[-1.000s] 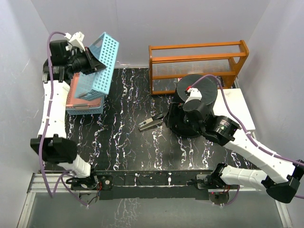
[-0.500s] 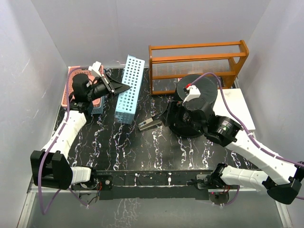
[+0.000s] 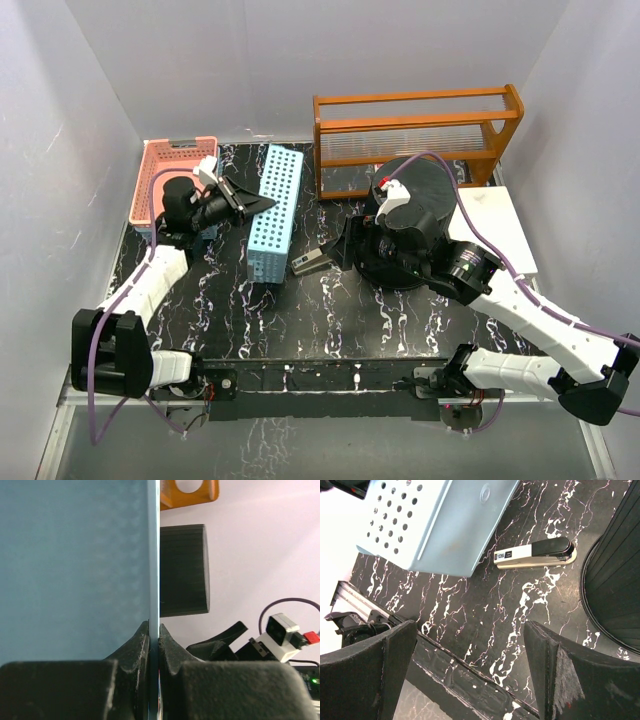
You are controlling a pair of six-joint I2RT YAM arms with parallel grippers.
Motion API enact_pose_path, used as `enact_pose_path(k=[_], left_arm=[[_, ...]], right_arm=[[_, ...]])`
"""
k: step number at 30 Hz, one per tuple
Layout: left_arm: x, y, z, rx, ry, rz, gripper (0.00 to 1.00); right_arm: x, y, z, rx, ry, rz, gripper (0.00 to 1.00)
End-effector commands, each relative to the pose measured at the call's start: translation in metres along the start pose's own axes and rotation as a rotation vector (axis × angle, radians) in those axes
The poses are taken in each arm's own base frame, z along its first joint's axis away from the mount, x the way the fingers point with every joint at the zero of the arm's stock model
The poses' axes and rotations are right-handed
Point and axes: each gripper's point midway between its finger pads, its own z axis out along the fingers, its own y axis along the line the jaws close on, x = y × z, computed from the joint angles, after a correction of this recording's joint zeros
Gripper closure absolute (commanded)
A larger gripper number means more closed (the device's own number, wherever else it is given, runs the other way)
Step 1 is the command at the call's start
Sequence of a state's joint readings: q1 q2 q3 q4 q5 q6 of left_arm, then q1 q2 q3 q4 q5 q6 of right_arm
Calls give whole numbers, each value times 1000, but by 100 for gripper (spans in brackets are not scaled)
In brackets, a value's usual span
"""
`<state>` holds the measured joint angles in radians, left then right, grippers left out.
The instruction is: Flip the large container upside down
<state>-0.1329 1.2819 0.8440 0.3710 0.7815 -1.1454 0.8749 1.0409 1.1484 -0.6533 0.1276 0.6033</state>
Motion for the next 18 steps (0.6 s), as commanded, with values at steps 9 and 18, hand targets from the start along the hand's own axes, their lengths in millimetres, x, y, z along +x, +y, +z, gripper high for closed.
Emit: enact_pose_path(k=[9,18], left_arm=[[5,28,-10,-162,31,130,32],[-4,38,-36,-369,24,311,20]], right_arm=[[-18,9,-12,-35,-60,2,12],[-11,10,-5,-45,-36,10,12]])
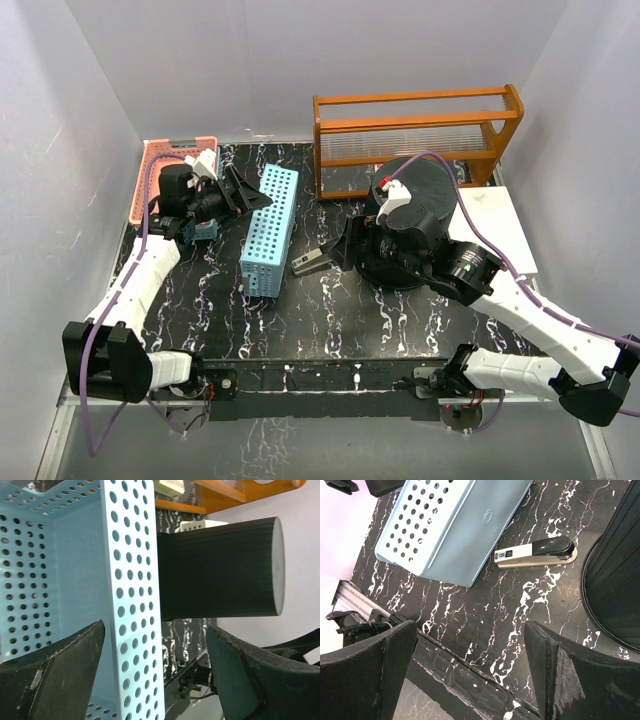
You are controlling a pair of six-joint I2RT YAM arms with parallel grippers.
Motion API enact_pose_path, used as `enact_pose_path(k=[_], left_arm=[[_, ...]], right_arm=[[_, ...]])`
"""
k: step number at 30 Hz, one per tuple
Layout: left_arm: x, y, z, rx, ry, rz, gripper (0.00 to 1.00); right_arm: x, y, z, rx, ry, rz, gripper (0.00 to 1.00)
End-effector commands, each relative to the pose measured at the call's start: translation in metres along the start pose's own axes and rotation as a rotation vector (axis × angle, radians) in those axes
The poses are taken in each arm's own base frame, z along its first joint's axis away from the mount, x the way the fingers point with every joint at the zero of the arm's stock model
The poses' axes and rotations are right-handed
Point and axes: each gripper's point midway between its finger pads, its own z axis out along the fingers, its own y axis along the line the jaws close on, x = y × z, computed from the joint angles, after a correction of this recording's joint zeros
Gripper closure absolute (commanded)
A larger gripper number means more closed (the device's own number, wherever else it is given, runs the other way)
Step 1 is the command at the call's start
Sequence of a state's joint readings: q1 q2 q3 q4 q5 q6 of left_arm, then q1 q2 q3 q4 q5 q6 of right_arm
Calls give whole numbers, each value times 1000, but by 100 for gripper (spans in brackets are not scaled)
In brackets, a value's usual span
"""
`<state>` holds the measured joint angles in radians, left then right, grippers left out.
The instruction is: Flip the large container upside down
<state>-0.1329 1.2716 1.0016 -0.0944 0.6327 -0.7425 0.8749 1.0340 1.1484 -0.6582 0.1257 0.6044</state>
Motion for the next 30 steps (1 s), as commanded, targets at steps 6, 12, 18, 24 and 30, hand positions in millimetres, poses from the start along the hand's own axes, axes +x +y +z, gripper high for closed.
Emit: enact_pose_path(k=[6,12,18,24,30], left_arm=[[7,25,-24,-182,38,150,27],[6,36,-30,-252,32,178,52],[4,39,-31,-272,21,184,98],[1,44,-37,-254,10,125,100],[7,18,-32,33,12,-70,100]], right_arm=[[-11,13,-1,-50,-31,11,12],[-8,12,3,-49,-21,13,12],[-6,15,8,-58,-7,17,12],[-4,15,10,-58,2,17,12],[-4,15,9,-60,-6,26,12]])
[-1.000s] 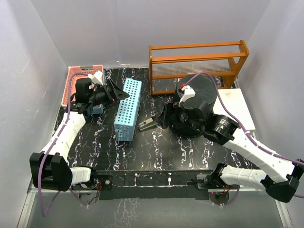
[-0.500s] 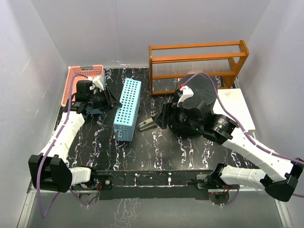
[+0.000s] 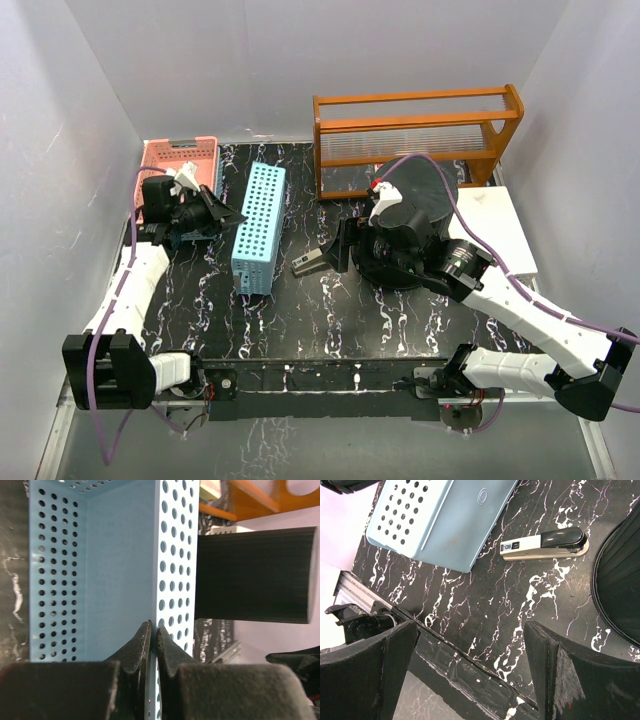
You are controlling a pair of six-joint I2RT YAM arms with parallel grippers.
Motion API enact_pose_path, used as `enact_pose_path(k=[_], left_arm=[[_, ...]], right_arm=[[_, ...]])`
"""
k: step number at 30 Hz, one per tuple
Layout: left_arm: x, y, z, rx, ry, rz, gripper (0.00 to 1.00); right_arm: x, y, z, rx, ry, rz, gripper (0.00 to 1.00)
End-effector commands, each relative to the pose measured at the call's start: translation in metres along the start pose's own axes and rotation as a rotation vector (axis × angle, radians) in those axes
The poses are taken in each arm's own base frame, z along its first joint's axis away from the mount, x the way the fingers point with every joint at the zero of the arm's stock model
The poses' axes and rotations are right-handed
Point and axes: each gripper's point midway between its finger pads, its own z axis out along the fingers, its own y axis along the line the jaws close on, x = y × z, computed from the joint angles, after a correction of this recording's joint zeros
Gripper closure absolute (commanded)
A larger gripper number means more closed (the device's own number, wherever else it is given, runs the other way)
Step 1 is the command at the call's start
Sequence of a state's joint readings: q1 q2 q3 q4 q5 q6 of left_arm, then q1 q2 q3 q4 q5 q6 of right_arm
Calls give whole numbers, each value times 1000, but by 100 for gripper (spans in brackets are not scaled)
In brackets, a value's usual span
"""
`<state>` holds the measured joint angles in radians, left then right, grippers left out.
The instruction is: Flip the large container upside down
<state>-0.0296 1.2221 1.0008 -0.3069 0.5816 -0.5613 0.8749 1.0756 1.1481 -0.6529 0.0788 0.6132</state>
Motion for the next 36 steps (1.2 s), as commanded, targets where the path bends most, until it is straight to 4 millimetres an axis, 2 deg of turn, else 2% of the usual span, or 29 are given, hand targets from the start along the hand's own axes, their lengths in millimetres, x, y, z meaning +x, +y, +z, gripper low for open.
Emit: enact_pose_path(k=[1,4,7,10,13,15,21,23,27,36], left_arm=[[5,-36,-5,261,16,-127,100],[10,-53,-6,343,13,-186,100],[19,-77,-6,357,26,-157,100],[20,-98,-9,397,16,-156,100],[19,-107,-12,441,19,-168,100],[23,-98,-7,406,29,-164,100],[45,-53,11,295,80,-200,100],[44,-36,11,252,73,-213,100],[42,-14,6,204,65,-215,100],[58,40,10,34,146,-188,100]], right_arm=[[-16,11,-3,-45,-65,20,12],[-17,12,-2,-50,-70,26,12],[-17,13,0,-55,-72,29,12],[-17,14,2,-63,-72,32,12],[-15,16,4,-73,-62,35,12],[-14,17,5,-76,-58,37,12],[-14,15,1,-65,-61,41,12],[-14,13,-1,-57,-66,40,12],[-15,11,-5,-51,-75,41,12],[-15,12,-1,-51,-70,40,12]])
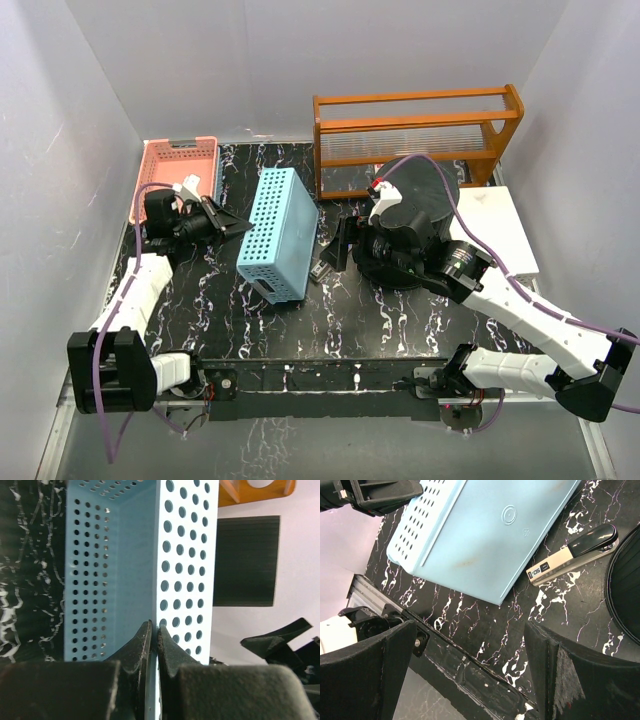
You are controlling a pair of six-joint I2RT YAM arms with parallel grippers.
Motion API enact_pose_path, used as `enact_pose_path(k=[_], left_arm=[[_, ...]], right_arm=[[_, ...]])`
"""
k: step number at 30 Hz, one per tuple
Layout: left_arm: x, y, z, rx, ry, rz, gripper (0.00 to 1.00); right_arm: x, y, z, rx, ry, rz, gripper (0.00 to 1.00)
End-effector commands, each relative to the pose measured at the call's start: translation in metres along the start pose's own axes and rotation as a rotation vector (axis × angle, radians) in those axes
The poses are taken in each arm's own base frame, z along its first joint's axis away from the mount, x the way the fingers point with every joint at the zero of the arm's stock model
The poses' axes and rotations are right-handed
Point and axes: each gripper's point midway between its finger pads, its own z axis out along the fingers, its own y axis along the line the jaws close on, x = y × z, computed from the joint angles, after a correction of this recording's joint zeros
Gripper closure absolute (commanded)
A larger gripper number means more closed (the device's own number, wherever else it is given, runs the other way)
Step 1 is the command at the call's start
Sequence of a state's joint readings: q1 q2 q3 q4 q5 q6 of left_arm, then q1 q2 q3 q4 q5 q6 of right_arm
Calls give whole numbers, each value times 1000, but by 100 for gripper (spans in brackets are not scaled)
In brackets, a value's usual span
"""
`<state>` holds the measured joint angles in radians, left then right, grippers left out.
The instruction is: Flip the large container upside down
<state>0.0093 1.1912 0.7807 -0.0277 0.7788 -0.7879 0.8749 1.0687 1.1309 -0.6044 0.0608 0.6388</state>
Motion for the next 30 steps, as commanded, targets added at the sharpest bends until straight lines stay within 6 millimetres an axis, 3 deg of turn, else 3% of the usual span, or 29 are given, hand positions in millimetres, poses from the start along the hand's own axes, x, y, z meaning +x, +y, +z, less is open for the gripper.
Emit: enact_pose_path(k=[1,6,11,16,22,25,30], left_arm=[[22,53,-7,-193,91,8,100],[14,85,-28,-427,75,112,99],[10,90,-38,-495,81,158,53],[2,85,-51,-544,66,196,31],[-25,53,-87,-623,-34,337,10],[-15,39,-100,-611,-22,361,4],[42,40,-108,-660,75,322,2]], right_arm=[[-12,5,-2,-14,-48,10,12],[-13,4,-1,-8,-51,8,12],[-12,6,4,-13,-44,8,12],[-10,7,7,-20,-30,10,12],[-9,5,7,-9,-31,11,12],[-6,5,11,-13,-18,10,12],[-5,7,20,-22,-10,6,12]])
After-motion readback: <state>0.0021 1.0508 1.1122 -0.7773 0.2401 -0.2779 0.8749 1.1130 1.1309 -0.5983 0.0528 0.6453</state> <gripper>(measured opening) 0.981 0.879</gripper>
